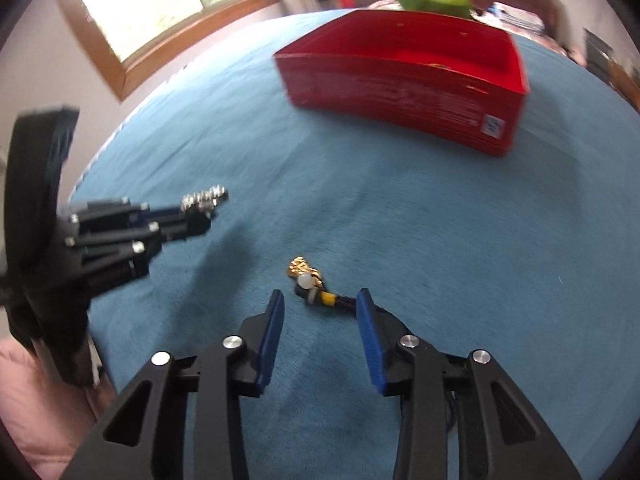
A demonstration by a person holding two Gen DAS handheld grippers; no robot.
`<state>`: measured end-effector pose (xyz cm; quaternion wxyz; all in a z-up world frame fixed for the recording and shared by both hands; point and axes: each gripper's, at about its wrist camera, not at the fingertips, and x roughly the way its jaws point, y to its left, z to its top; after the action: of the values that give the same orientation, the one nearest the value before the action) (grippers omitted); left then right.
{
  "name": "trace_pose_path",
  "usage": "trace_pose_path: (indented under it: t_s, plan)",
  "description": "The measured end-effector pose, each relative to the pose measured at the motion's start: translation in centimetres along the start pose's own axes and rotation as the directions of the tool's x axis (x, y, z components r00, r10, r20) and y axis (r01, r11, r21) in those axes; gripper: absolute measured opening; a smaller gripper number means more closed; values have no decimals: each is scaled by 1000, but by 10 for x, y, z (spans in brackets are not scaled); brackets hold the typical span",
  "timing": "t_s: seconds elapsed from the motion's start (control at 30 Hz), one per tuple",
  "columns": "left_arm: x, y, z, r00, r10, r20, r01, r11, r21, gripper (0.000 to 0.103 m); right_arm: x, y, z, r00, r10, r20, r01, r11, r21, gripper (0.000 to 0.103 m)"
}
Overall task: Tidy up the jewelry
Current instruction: 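Grasp the silver watch with the left tool while the right tool grasps the corded gold pendant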
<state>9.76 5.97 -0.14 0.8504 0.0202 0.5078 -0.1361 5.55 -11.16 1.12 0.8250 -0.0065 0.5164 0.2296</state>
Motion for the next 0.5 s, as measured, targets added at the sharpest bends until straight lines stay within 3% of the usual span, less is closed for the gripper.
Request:
trace_pose_path:
  t_s: [0.23, 0.37, 0.47, 0.5]
  plan:
    - [-1, 6, 5, 1000, 4, 9, -4, 1000, 0, 14, 17, 22, 5, 998, -16, -64, 8, 993, -120, 37]
    - [-2, 5, 2, 1000, -4, 8, 4, 1000, 1, 14, 29, 30, 8, 993, -88, -81, 73, 982, -173, 37]
    - [1, 5, 2, 1000, -13, 2, 13, 1000, 2, 14, 38, 32, 10, 988, -126, -86, 107, 974, -201, 31]
    - [2, 5, 2, 1000, -15, 0, 15, 1000, 2, 14, 39, 31, 12, 988, -131, -85, 112, 973, -204, 24]
